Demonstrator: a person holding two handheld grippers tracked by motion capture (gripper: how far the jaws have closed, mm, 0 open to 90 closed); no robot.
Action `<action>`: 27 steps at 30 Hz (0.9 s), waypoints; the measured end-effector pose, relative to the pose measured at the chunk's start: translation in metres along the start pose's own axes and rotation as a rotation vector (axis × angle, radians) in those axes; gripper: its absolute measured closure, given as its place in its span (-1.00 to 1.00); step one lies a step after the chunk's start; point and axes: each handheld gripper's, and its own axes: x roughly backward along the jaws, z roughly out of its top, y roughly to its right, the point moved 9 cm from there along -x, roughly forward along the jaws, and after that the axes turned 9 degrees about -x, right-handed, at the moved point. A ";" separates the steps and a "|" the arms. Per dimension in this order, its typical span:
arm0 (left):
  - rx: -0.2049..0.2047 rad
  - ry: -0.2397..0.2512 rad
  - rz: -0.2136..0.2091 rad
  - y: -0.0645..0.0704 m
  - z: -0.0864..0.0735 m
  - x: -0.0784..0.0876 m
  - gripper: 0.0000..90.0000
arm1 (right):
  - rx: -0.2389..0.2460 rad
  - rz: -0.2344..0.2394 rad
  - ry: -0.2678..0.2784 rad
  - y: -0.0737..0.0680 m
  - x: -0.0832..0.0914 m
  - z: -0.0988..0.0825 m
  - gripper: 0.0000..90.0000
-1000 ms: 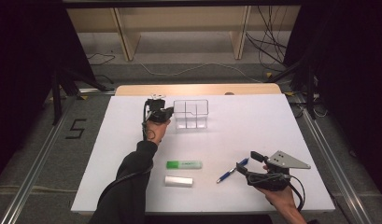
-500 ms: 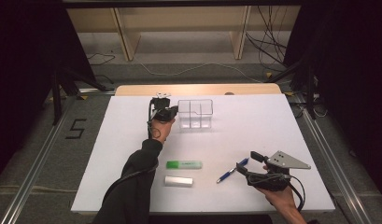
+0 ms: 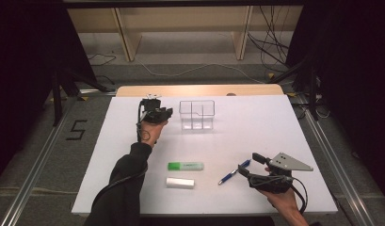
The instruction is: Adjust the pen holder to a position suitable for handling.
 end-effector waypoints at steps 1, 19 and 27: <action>-0.005 -0.003 -0.005 -0.001 -0.001 0.004 0.22 | 0.000 -0.002 -0.003 0.000 0.000 0.000 -0.41; -0.066 0.006 -0.146 0.022 -0.023 0.071 -0.36 | 0.005 -0.001 -0.011 0.000 0.000 -0.001 -0.41; -0.099 0.051 -0.219 0.046 -0.037 0.100 -0.50 | 0.012 0.000 -0.019 0.001 -0.001 -0.002 -0.42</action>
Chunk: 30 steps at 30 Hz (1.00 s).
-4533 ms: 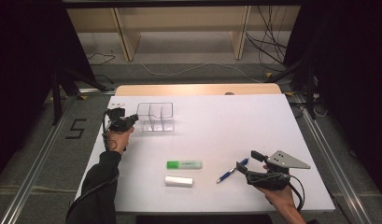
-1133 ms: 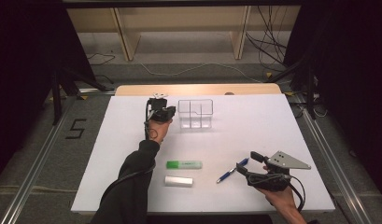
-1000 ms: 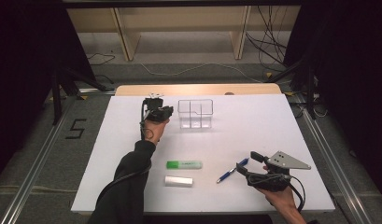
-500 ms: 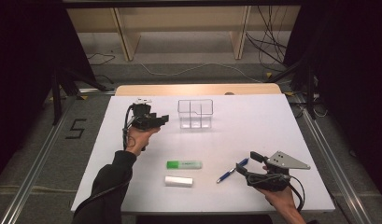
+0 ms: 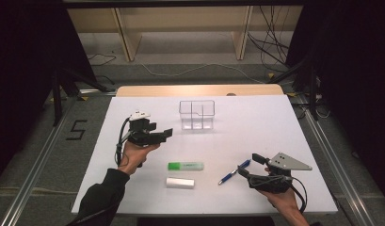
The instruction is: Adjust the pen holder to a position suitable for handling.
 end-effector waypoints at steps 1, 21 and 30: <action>-0.001 0.009 -0.007 0.004 -0.001 0.003 -0.51 | 0.000 0.000 0.001 0.000 0.000 0.000 -0.42; -0.057 0.063 -0.084 0.037 -0.027 0.030 -0.63 | -0.003 0.007 -0.027 0.001 0.000 -0.003 -0.44; -0.073 0.072 -0.093 0.044 -0.034 0.039 -0.65 | 0.008 0.013 -0.059 0.001 -0.004 -0.006 -0.47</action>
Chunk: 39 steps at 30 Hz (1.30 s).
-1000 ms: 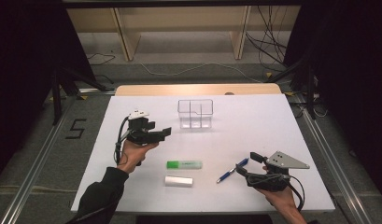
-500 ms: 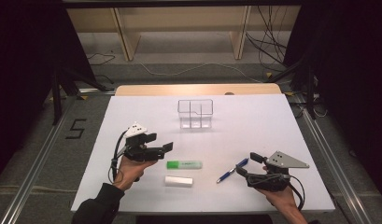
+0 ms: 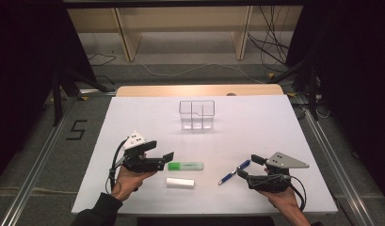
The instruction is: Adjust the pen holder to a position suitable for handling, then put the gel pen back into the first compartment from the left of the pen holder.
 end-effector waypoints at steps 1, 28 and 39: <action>-0.004 0.001 0.000 0.000 0.000 0.001 -0.65 | 0.001 0.000 -0.005 0.000 0.000 -0.001 -0.48; -0.012 0.043 0.012 0.004 -0.006 0.018 -0.65 | 0.079 0.044 -0.122 0.001 -0.004 0.000 -0.52; -0.024 0.044 0.020 0.004 -0.009 0.018 -0.65 | 0.259 0.113 -0.377 0.006 -0.019 0.015 -0.51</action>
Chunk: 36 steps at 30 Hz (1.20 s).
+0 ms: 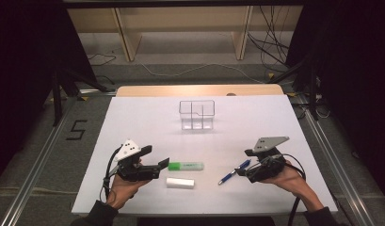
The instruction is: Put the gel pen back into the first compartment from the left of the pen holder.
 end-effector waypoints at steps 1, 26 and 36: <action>-0.003 0.001 0.001 0.000 0.000 0.001 -0.65 | 0.009 -0.001 -0.016 0.000 -0.002 0.002 -0.50; -0.014 0.014 -0.016 0.004 -0.004 0.004 -0.65 | 0.211 -0.012 -0.382 0.005 -0.050 -0.014 -0.37; -0.019 0.017 -0.015 0.004 -0.003 0.004 -0.65 | 0.250 -0.017 -0.433 0.005 -0.057 -0.017 -0.31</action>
